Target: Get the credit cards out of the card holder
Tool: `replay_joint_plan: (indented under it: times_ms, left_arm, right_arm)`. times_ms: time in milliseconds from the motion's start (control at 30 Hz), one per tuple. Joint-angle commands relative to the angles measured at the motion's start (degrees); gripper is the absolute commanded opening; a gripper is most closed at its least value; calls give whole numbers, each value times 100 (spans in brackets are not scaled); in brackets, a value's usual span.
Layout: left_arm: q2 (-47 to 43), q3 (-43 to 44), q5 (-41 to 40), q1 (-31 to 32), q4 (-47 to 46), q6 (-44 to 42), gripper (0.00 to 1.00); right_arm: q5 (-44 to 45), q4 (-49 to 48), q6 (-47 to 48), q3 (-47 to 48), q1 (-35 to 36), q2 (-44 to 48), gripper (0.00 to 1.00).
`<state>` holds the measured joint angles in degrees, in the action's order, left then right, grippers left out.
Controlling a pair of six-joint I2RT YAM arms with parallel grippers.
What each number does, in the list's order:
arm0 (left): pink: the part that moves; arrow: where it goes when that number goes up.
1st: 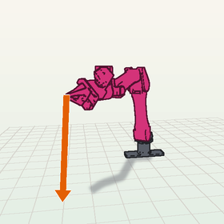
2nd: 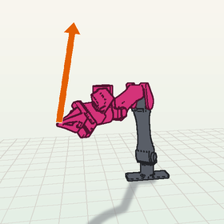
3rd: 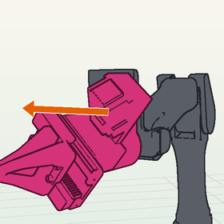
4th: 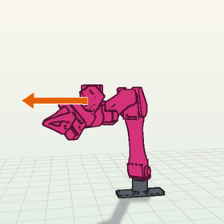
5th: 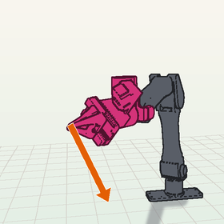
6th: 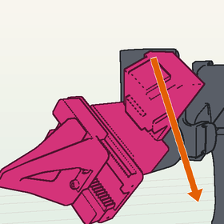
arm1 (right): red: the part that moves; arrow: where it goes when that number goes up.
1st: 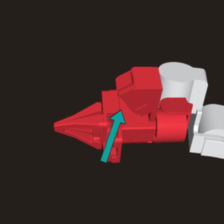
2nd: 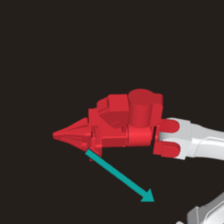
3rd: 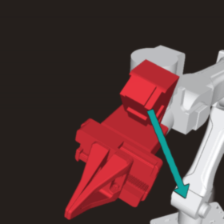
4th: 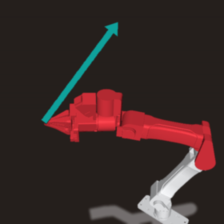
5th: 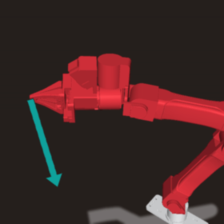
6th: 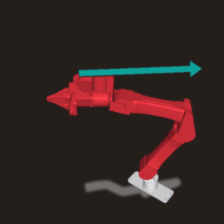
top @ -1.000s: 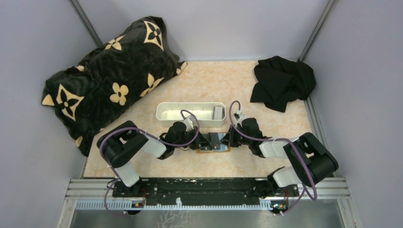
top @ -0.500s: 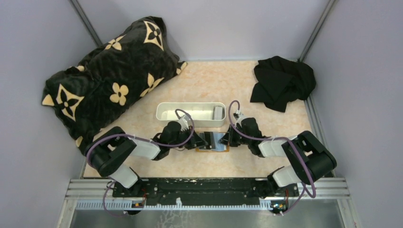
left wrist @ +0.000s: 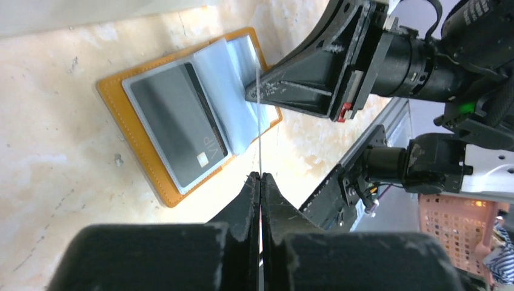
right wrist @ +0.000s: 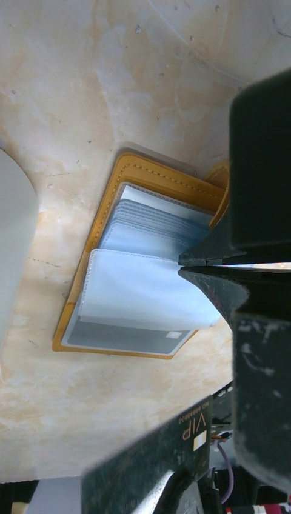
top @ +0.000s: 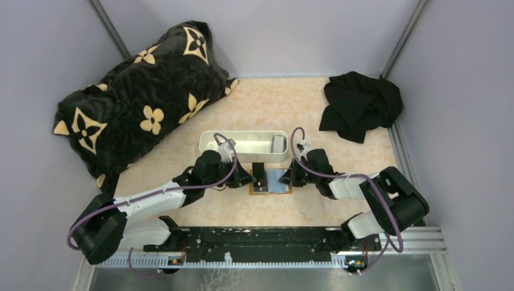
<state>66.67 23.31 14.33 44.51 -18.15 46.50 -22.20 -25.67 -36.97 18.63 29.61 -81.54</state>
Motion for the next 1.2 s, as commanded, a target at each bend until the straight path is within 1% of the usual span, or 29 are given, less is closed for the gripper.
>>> replay_joint_plan:
  times_ms: [0, 100, 233, 300, 400, 600, 867, 1167]
  left_arm:
    - [147, 875, -176, -21, 1316, -621, 0]
    - [624, 1859, -428, -23, 2130, -972, 0]
    - [1597, 3786, -908, -17, 3684, -1240, 0]
    - [1944, 4398, -1075, -13, 3987, -1323, 0]
    - [2369, 5073, -1342, -4, 4471, -1327, 0]
    - [3034, 5990, -1605, -4, 5456, -1327, 0]
    - [3646, 7080, -2111, -4, 6454, -1419, 0]
    - [4355, 7604, -1982, -10, 6629, -1482, 0]
  right_arm:
    - [333, 1056, 416, 63, 10, -104, 0]
    - [418, 1472, 539, 226, 11, 194, 0]
    - [591, 2144, 725, 526, 10, 745, 0]
    - [669, 2431, 786, 639, 10, 1023, 0]
    - [786, 2680, 803, 693, 10, 1421, 0]
    - [918, 2963, 821, 751, 6, 1820, 0]
    - [919, 2845, 820, 718, 8, 1800, 0]
    - [812, 2734, 718, 399, 10, 1978, 0]
